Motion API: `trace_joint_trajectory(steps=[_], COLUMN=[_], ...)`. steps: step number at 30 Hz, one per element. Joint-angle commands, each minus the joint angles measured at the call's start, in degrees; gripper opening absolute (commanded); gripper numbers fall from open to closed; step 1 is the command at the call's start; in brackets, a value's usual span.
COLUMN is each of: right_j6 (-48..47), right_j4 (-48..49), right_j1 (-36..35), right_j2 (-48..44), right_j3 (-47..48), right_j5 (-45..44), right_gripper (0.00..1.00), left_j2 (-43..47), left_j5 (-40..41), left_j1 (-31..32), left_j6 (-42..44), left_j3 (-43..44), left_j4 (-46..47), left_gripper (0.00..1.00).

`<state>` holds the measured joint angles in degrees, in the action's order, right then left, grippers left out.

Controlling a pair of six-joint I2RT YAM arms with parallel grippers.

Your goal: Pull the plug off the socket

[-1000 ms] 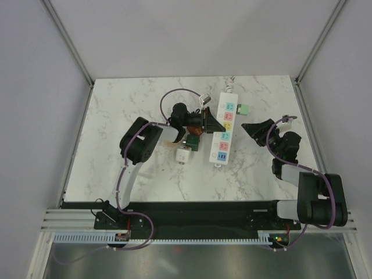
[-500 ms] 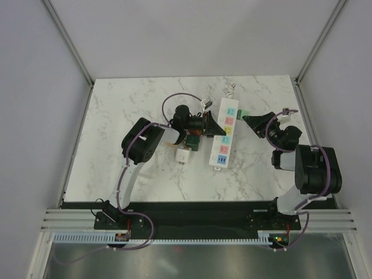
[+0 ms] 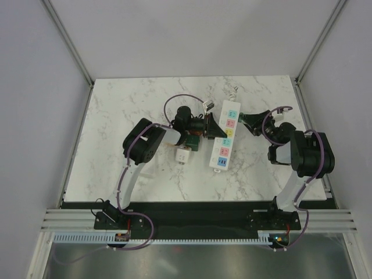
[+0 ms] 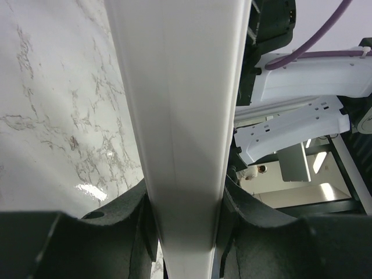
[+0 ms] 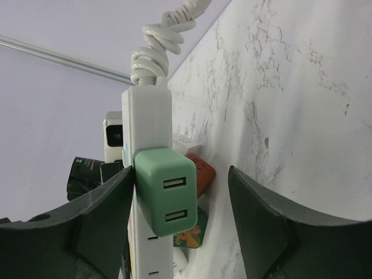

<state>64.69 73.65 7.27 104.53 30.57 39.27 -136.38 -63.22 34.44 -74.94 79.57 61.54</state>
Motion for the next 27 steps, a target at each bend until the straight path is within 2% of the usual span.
trace_joint_trajectory(steps=[1, 2, 6, 8, 10, 12, 20, 23, 27], right_j6=[2.55, 3.16, 3.34, 2.73, 2.81, 2.73, 0.97, 1.49, -0.34], right_j4=[17.91, 18.89, 19.52, 19.69, 19.69, 19.95, 21.01, 27.06, 27.16], right_j1=[-0.67, -0.76, -0.76, -0.68, -0.68, -0.68, 1.08, 1.00, -0.93], right_j2=[3.13, 3.66, 4.63, 4.45, 4.54, 4.89, 2.35, 1.55, 0.51], right_j3=[1.51, 1.51, 0.72, 0.20, 0.19, 0.19, -6.47, -10.07, -7.11], right_j5=[1.08, 1.08, 0.46, 0.02, -0.33, -0.51, -8.67, -12.81, -6.16], right_gripper=[0.70, 0.68, 0.48, 0.42, 0.26, 0.00, 0.00, 0.00, 0.00], left_j2=[-0.38, -0.47, -1.96, -2.40, -2.93, -2.93, -2.23, -1.79, -1.09], left_j5=[-1.38, -1.47, -1.29, -1.20, -1.03, -1.03, 0.11, 0.73, 0.99], left_j1=[0.46, 0.46, 0.46, 0.46, 0.46, 0.46, 0.46, 0.46, 0.46], left_j6=[1.64, 1.46, 0.93, 0.58, 0.14, -0.03, 1.46, 2.16, 2.95], left_j3=[3.40, 3.66, 4.36, 4.89, 5.07, 4.98, 4.36, 4.10, 3.93], left_j4=[4.47, 4.47, 4.20, 3.94, 4.03, 3.94, 2.62, 2.27, 2.36], left_gripper=[0.02, 0.02, 0.02, 0.02, 0.02, 0.02, 0.02, 0.02, 0.02])
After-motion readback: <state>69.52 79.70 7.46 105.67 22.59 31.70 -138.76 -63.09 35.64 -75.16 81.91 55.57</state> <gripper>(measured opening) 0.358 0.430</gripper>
